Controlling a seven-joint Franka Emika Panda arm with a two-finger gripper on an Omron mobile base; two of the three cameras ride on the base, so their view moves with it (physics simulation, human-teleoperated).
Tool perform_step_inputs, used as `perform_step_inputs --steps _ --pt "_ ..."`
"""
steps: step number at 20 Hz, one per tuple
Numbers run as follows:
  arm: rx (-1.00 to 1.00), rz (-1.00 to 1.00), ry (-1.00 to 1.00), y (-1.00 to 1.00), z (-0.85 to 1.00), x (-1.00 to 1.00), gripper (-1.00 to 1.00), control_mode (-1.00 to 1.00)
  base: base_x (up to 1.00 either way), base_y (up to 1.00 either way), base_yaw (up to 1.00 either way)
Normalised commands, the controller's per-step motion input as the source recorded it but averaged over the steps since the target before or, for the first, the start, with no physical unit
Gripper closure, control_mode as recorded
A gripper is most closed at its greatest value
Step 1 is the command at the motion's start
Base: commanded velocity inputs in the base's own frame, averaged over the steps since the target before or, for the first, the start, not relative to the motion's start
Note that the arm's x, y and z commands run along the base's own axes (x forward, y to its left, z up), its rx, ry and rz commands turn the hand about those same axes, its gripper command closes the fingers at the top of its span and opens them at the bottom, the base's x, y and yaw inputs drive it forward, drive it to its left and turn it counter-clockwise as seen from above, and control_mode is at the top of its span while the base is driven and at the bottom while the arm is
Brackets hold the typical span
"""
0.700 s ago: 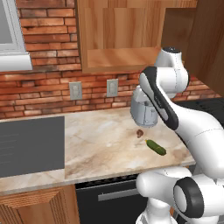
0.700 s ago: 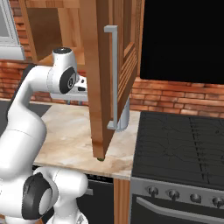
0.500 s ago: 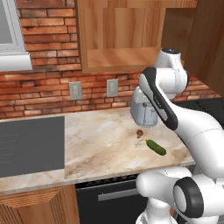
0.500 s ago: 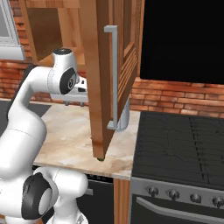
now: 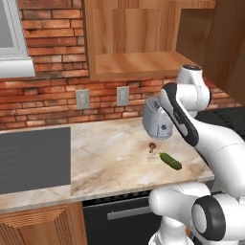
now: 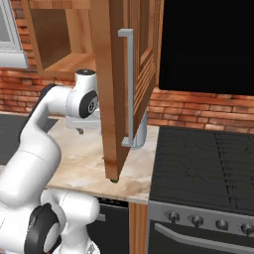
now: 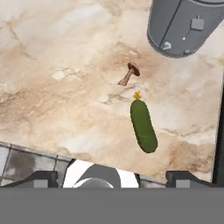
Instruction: Pick the cucumber, mushroom from the counter and place them in the cabinet. Then close the cabinet.
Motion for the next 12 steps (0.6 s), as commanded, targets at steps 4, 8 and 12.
perform_step_inputs --steps 4,8,12 --pt "-0.02 0.19 0.27 -0.40 -0.60 0.00 -1.00 -1.00 0.00 0.00 0.00" --pt "-0.02 0.17 0.33 -0.36 -0.79 0.04 -1.00 -1.00 0.00 0.00 0.00" --pt "-0.04 0.14 0.23 -0.17 -0.98 0.13 -1.00 -1.00 0.00 0.00 0.00"
